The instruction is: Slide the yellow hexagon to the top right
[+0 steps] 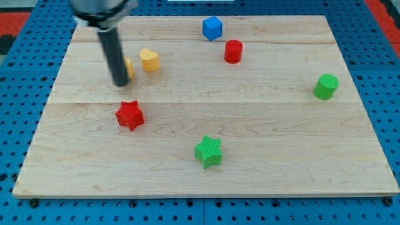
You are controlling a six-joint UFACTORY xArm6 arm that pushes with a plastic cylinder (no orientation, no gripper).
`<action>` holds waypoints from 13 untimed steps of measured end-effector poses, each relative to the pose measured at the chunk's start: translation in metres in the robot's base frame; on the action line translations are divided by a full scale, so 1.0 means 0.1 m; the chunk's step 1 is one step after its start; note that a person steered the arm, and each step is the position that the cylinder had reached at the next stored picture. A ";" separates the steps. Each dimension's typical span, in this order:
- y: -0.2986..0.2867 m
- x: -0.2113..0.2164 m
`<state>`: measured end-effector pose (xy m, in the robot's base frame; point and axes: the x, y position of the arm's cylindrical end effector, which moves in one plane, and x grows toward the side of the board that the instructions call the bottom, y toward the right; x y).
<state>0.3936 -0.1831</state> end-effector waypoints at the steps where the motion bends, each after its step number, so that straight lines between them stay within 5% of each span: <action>1: -0.76 0.00; 2: -0.45 -0.49; 3: 0.31 -0.25; 4: 0.40 0.16; 5: 0.26 0.21; 7: 1.76 0.10; 8: 2.04 -0.05; 10: 1.18 -0.06; 11: 1.63 -0.37; 13: 3.22 -0.30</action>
<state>0.3636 0.1393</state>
